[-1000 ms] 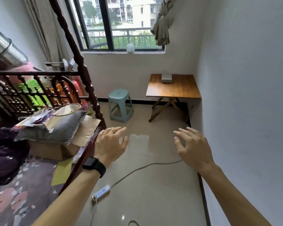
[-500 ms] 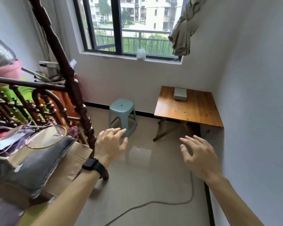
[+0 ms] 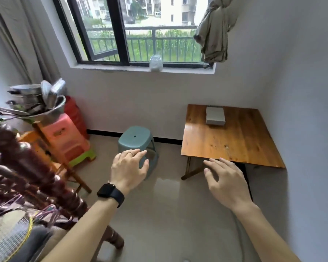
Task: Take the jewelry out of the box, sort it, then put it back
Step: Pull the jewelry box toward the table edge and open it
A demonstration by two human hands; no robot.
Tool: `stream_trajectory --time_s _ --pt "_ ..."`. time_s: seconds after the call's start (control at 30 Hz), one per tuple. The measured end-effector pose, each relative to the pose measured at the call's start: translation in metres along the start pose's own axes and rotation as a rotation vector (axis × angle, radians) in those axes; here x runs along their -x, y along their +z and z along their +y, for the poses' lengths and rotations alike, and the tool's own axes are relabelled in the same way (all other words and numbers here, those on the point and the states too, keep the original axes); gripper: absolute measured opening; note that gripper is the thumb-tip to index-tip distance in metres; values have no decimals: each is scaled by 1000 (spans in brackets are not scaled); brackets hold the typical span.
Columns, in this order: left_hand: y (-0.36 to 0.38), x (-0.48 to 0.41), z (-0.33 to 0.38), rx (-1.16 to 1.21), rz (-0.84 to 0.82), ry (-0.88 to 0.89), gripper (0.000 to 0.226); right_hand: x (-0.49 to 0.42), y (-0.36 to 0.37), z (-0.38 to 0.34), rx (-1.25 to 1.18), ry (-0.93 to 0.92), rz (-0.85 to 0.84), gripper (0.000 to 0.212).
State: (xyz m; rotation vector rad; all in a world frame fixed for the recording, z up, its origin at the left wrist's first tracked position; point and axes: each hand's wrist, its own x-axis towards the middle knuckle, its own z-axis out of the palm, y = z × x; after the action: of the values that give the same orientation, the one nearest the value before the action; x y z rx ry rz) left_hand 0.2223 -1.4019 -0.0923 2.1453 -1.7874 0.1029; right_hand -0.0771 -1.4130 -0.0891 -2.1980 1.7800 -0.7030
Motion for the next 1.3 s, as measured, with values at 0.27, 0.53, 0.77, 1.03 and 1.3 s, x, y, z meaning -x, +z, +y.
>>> stream_trajectory --time_s 0.27,0.53,0.77,1.03,1.3 --pt "30 -158 -3 25 38 -65 40 -172 36 11 -26 -15 -53 36" --pt "94 -297 -40 54 -34 -129 42 -321 90 22 11 -19 -104 37" --pt "147 -451 -84 57 -113 -52 42 -451 150 22 45 62 -98 36" --pt "205 -608 -80 92 -266 142 39 -550 186 30 59 281 -80 35" --pt "296 -740 -10 111 -375 428 37 -621 222 81 46 497 -75 37"
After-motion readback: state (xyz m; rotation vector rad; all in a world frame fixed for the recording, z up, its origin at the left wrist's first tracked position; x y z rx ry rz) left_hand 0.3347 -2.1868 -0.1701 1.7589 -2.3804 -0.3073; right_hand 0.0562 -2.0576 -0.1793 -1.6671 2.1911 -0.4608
